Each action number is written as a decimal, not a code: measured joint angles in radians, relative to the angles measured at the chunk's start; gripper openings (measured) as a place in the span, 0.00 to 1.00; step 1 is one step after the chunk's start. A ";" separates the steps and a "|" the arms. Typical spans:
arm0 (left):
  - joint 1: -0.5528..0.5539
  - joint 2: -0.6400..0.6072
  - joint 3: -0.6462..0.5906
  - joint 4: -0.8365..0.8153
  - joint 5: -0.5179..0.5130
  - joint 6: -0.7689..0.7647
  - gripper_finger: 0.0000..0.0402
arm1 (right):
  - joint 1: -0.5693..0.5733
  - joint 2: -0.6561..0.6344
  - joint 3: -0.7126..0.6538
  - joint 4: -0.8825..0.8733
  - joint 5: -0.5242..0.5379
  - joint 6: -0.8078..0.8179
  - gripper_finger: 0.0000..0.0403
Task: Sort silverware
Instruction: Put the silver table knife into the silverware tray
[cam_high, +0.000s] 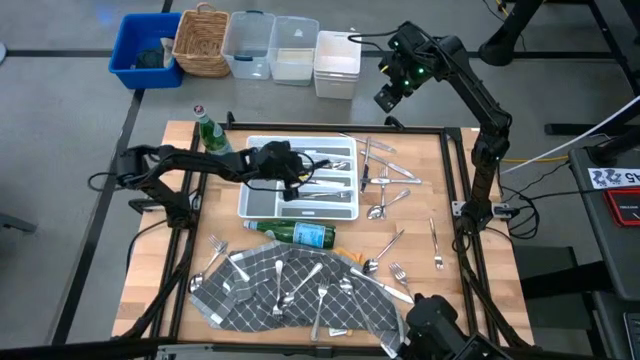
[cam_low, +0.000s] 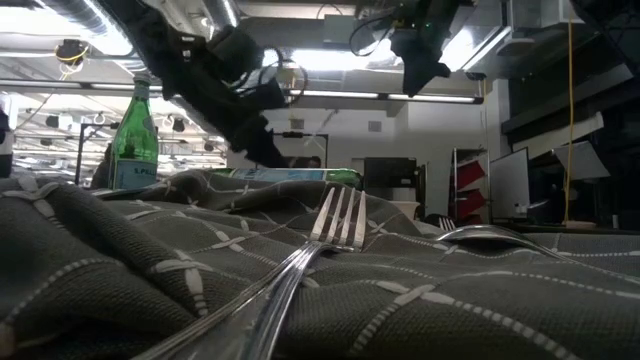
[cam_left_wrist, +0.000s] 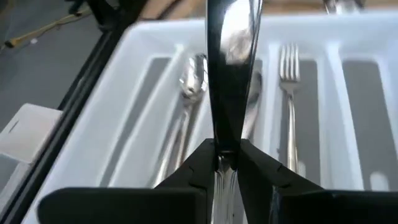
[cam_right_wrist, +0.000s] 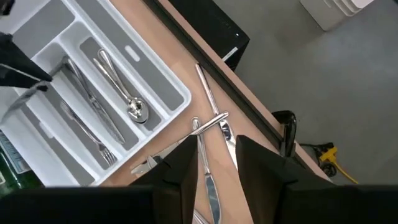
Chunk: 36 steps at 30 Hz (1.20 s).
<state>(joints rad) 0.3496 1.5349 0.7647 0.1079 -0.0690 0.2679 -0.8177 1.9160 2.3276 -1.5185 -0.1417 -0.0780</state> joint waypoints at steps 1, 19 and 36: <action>0.000 0.012 0.000 0.001 0.001 0.009 0.11 | 0.000 0.000 0.000 0.000 0.000 0.000 0.28; 0.000 0.093 0.000 0.068 -0.004 0.068 0.16 | 0.000 0.000 -0.005 -0.013 0.000 0.025 0.28; -0.004 0.063 -0.002 0.088 -0.001 -0.049 0.31 | 0.044 0.001 -0.374 -0.023 0.000 -0.018 0.28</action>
<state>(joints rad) 0.3454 1.5980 0.7631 0.1959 -0.0701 0.2185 -0.7733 1.9171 1.9538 -1.5415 -0.1420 -0.0964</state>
